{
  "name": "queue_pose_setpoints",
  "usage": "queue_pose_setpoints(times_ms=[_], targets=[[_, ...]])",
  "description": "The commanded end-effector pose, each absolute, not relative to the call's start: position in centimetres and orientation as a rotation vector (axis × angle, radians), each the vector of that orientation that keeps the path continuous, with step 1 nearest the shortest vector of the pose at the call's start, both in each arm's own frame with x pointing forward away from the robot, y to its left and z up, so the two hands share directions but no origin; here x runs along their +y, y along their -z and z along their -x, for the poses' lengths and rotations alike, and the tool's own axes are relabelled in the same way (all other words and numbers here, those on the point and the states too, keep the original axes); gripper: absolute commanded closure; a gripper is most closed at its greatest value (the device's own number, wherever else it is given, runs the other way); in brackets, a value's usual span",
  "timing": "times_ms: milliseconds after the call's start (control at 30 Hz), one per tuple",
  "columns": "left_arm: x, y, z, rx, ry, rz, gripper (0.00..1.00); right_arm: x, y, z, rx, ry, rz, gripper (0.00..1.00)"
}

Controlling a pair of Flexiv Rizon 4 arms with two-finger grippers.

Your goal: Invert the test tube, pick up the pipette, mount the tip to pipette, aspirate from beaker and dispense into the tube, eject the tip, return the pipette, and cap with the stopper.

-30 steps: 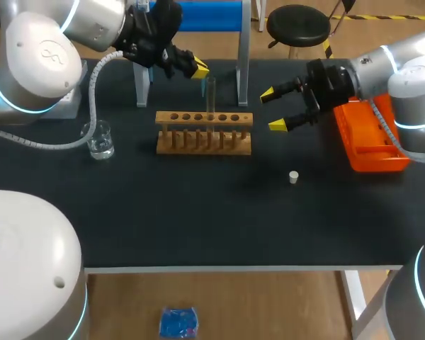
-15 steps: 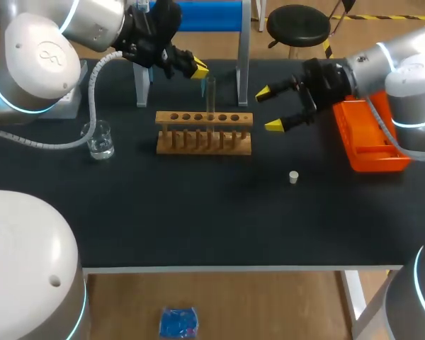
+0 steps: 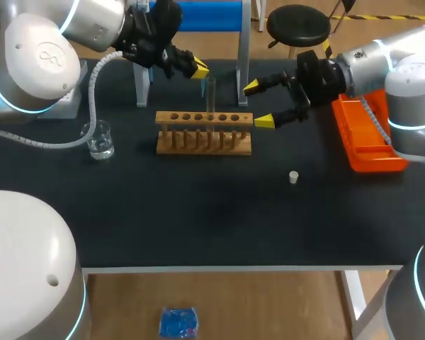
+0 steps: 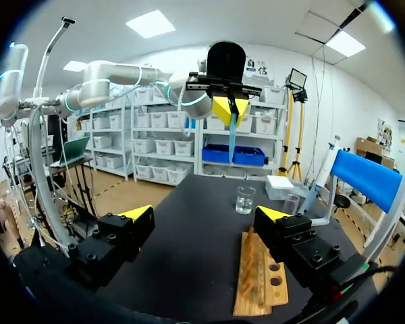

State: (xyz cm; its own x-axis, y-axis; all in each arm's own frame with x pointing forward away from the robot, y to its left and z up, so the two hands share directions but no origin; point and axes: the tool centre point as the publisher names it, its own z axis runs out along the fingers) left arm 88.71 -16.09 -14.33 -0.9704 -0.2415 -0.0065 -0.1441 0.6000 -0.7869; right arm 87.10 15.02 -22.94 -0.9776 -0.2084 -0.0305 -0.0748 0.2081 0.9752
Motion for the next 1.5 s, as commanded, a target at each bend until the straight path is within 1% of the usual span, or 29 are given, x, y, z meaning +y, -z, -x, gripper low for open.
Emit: queue_pose_setpoints(times_ms=[33,467,767,1300,1400,1433,1500], targets=[[-16.0,14.2,-88.7,2.712,1.314,0.328,1.00,16.0,22.6,-86.6,-2.341,1.912,-0.268,0.00],[-16.0,14.2,-88.7,2.712,1.314,0.328,1.00,21.5,21.1,-87.5,-2.230,1.993,-0.255,0.00],[-16.0,14.2,-88.7,2.712,1.314,0.328,1.00,24.2,19.8,-87.3,-2.156,2.064,-0.276,0.00],[-16.0,14.2,-88.7,2.712,1.314,0.328,1.00,25.4,17.9,-87.3,-2.053,2.136,-0.204,0.00],[-16.0,14.2,-88.7,2.712,1.314,0.328,1.00,25.4,17.8,-87.3,-2.062,2.116,-0.159,0.02],[-16.0,14.2,-88.7,2.712,1.314,0.328,1.00,25.4,17.8,-87.3,-2.072,2.103,-0.134,0.00],[-16.0,14.2,-88.7,2.712,1.314,0.328,1.00,25.4,17.8,-87.3,-2.062,2.085,-0.098,0.00]])
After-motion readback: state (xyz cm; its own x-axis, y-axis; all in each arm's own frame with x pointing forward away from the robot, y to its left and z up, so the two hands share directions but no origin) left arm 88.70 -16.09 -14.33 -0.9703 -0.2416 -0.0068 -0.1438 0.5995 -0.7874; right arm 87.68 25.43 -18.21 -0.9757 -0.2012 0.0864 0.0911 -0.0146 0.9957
